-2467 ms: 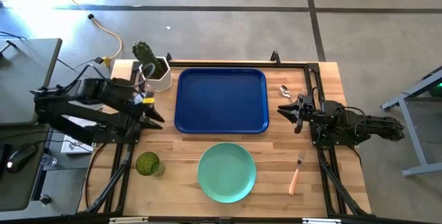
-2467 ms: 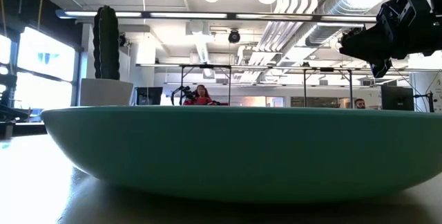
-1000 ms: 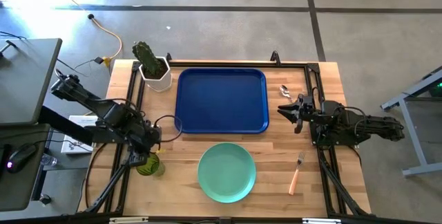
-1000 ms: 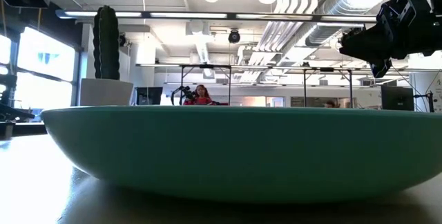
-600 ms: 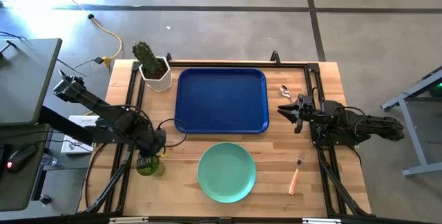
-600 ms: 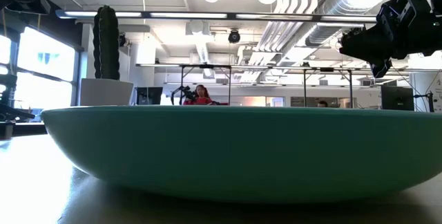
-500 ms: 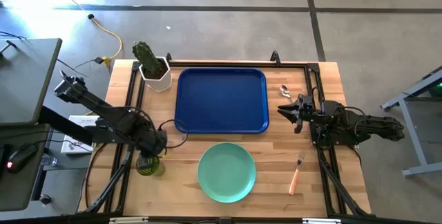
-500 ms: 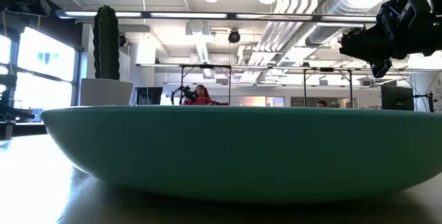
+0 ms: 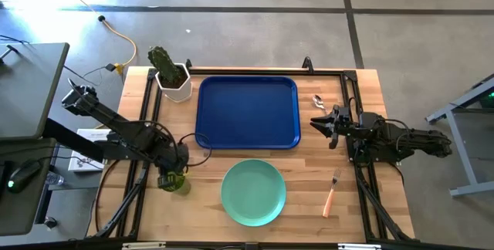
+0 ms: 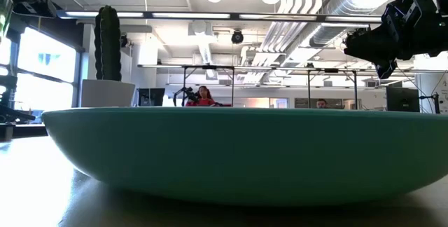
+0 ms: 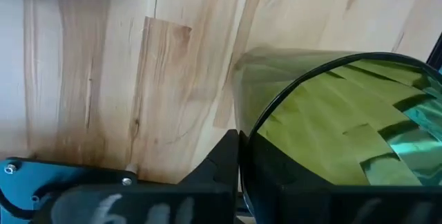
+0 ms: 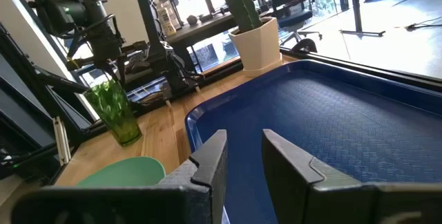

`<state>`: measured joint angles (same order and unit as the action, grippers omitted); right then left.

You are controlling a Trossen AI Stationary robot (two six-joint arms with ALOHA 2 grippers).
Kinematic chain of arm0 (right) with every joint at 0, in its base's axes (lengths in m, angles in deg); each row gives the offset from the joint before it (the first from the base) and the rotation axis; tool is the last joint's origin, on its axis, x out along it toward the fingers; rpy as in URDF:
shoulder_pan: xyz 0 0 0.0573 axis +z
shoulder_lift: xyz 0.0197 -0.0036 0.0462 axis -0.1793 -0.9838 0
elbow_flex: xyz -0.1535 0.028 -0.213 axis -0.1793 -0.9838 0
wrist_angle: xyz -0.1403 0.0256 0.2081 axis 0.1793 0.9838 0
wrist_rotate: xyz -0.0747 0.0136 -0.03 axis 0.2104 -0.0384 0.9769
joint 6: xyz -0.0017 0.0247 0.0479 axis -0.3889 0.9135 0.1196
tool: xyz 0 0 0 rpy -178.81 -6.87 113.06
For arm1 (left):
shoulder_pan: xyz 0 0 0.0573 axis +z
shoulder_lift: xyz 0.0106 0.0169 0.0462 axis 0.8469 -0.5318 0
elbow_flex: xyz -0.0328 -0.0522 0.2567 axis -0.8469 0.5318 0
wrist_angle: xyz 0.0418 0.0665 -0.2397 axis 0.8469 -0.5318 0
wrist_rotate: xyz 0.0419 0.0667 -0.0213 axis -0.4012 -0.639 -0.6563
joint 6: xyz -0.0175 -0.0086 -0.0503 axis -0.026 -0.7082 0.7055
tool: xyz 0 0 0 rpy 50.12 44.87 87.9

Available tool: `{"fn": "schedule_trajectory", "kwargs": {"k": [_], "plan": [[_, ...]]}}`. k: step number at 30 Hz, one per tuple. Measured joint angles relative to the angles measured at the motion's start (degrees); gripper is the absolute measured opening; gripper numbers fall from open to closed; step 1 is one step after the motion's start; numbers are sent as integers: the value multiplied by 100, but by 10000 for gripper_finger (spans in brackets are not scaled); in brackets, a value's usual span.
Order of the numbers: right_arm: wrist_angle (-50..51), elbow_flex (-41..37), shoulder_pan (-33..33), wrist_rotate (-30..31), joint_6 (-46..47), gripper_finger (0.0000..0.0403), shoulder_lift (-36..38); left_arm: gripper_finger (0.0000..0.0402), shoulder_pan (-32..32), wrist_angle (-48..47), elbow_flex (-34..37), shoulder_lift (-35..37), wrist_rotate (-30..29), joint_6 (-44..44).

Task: Pick and place plate/cup/fork/spoon on tray
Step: Put the green glass on the blue tray

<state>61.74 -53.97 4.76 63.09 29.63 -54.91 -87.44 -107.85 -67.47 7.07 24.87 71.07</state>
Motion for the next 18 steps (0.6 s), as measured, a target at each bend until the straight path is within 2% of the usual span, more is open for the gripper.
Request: {"fn": "schedule_trajectory", "kwargs": {"k": [10, 18], "plan": [[1, 0, -1, 1, -2, 83, 0, 4, 4, 9, 0, 4, -183, -506], [0, 0, 0, 1, -1, 83, 1, 3, 315, 30, -4, 15, -302, -878]]}}
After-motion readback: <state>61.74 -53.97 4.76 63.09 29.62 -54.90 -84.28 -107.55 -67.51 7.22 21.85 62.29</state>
